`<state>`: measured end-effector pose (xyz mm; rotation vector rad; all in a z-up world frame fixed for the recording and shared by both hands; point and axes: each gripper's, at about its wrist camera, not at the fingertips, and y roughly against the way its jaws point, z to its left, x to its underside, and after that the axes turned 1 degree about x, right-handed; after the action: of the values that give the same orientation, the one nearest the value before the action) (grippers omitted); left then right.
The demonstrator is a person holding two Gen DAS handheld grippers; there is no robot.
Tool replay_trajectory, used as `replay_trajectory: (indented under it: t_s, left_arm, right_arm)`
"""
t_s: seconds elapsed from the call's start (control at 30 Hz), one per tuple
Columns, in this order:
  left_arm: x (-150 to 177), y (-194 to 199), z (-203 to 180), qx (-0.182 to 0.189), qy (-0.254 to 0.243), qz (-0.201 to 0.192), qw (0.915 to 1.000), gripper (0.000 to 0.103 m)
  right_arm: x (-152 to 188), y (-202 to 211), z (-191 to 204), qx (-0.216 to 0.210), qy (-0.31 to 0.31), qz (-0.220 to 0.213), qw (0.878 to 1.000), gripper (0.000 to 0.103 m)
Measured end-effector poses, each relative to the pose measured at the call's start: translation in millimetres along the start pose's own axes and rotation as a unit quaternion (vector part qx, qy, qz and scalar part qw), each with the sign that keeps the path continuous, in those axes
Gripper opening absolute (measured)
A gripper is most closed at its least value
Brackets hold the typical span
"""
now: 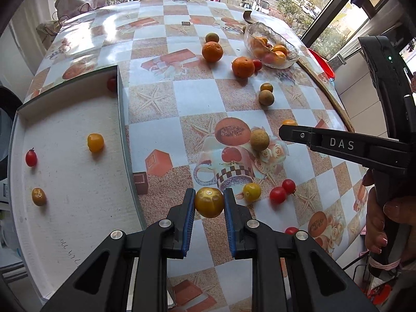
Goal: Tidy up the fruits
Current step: 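Carry both held tomatoes over the white tray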
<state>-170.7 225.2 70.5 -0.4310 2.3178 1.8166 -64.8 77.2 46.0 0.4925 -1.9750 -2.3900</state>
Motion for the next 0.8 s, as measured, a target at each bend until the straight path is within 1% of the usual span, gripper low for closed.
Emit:
replay_trajectory:
  t_s: [0.27, 0.6, 0.8]
  left_arm:
    - [-0.5, 22.2, 31.0, -0.02, 0.035, -0.026, 0.9988, 0.023]
    - [18.9, 46.3, 80.2, -0.054, 0.094, -0.047, 0.993, 0.023]
    - [33.6, 51.9, 109.7, -0.073, 0.122, -0.049, 0.9886, 0.023]
  right_arm:
    - [-10.2, 0.4, 38.3, -0.019, 0.033, -0.001, 0.999, 0.022]
    - [-15.8, -1.3, 97.9, -0.042, 0.088, 0.004, 0.995, 0.022]
    - [-14.3, -6.1, 139.5, -0.06, 0.118, 0.011, 0.991, 0.022]
